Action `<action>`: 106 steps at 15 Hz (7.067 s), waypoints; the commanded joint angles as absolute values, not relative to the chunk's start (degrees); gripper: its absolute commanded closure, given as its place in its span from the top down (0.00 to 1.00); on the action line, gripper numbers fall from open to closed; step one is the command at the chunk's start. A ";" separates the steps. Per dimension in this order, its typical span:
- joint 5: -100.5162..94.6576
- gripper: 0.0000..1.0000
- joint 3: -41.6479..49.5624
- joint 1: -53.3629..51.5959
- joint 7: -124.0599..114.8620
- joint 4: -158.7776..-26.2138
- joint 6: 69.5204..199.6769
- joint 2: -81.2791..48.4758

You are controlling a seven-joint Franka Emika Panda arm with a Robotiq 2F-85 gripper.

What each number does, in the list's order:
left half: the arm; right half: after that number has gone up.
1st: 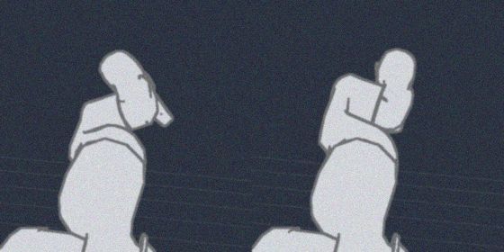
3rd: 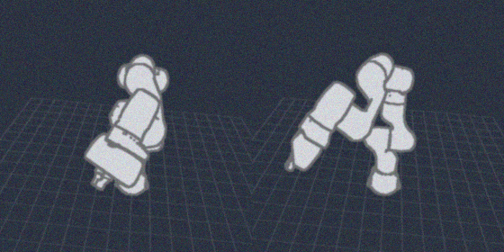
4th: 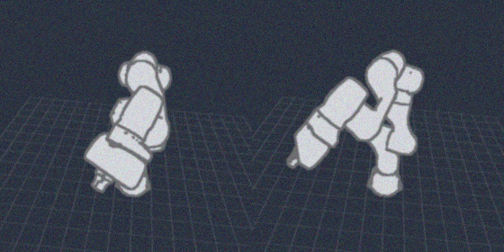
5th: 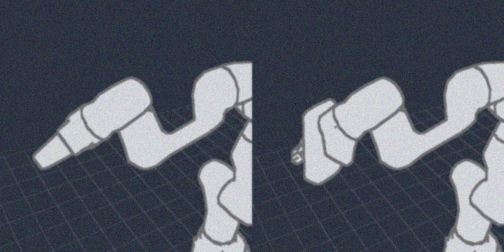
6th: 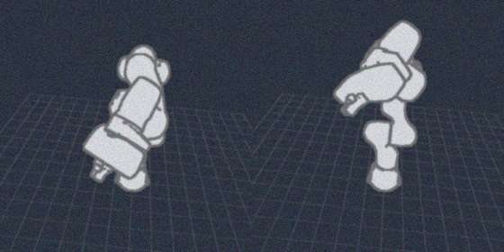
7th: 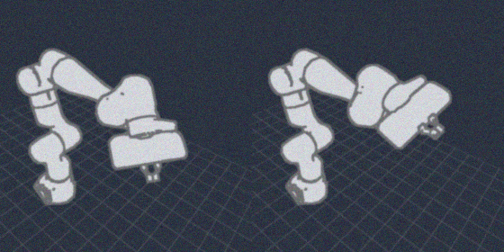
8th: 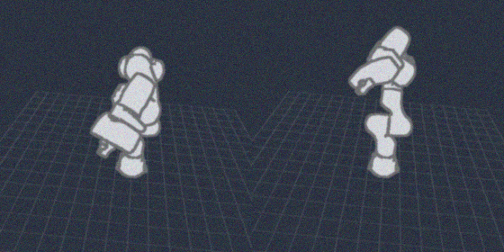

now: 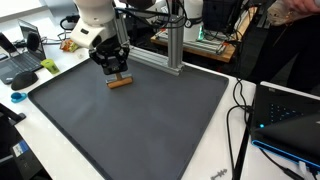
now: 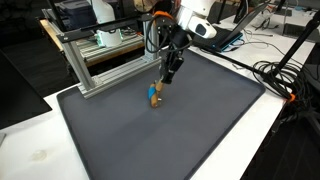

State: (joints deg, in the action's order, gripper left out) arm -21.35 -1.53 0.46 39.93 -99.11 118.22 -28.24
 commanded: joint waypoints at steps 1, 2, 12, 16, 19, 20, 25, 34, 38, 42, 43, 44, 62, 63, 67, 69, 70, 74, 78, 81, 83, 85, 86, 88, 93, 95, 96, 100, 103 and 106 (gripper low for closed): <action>-22.93 0.22 -1.07 0.17 38.43 -99.30 118.90 -29.55; -22.70 0.22 -1.22 0.23 38.52 -99.26 119.12 -28.88; -20.12 0.22 -3.65 -0.25 37.38 -100.23 119.89 -23.38; -18.67 0.22 -4.59 -0.31 36.96 -100.28 119.97 -21.96; -16.01 0.22 -4.97 0.16 36.55 -100.52 120.00 -20.41; -15.76 0.22 -4.63 0.23 35.97 -100.84 120.27 -19.90; -13.35 0.22 -2.55 1.26 26.74 -103.29 121.13 -17.62; -7.00 0.22 -0.33 1.38 4.65 -105.36 120.96 -16.29; -5.71 0.22 1.90 2.10 -3.57 -107.08 123.09 -15.37; -7.17 0.47 2.21 1.86 -2.57 -104.94 122.05 -17.73; -7.10 0.22 2.21 1.84 -2.77 -104.94 122.05 -17.63; -6.87 0.22 2.25 1.93 -2.89 -104.66 122.55 -18.46; -3.57 0.22 4.04 2.95 -6.95 -105.31 124.32 -23.68; -3.61 0.22 3.96 2.82 -7.03 -105.43 123.59 -23.65; -3.36 0.22 3.78 2.82 -6.94 -105.43 122.64 -24.02; -2.91 0.22 3.61 3.01 -6.57 -105.38 123.25 -24.39; -2.90 0.22 3.63 3.05 -6.54 -105.27 123.37 -24.64; -2.66 0.22 3.45 3.15 -5.98 -104.93 121.28 -25.29; -2.40 0.22 3.22 3.20 -5.44 -104.78 119.21 -25.35; -2.40 0.22 3.10 3.17 -5.24 -104.98 119.11 -25.38; -2.48 0.22 3.11 3.13 -5.29 -104.92 118.92 -25.48; -2.41 0.22 3.03 3.17 -5.07 -104.95 118.95 -25.52; -2.40 0.22 2.99 3.17 -4.96 -104.86 118.72 -25.61; -2.59 0.22 2.92 3.08 -4.77 -104.92 118.72 -25.64; -2.78 0.22 2.82 2.97 -4.27 -106.19 122.76 -25.03; -3.22 0.22 2.83 2.83 -3.79 -106.37 124.12 -24.64; -3.37 0.22 2.83 2.79 -3.56 -106.68 125.41 -24.33; -4.09 0.22 2.78 2.45 -3.05 -107.15 128.77 -24.12; -3.21 0.22 2.48 2.85 -1.83 -107.48 129.81 -24.38; -1.74 0.22 2.02 3.45 0.37 -107.16 130.31 -24.69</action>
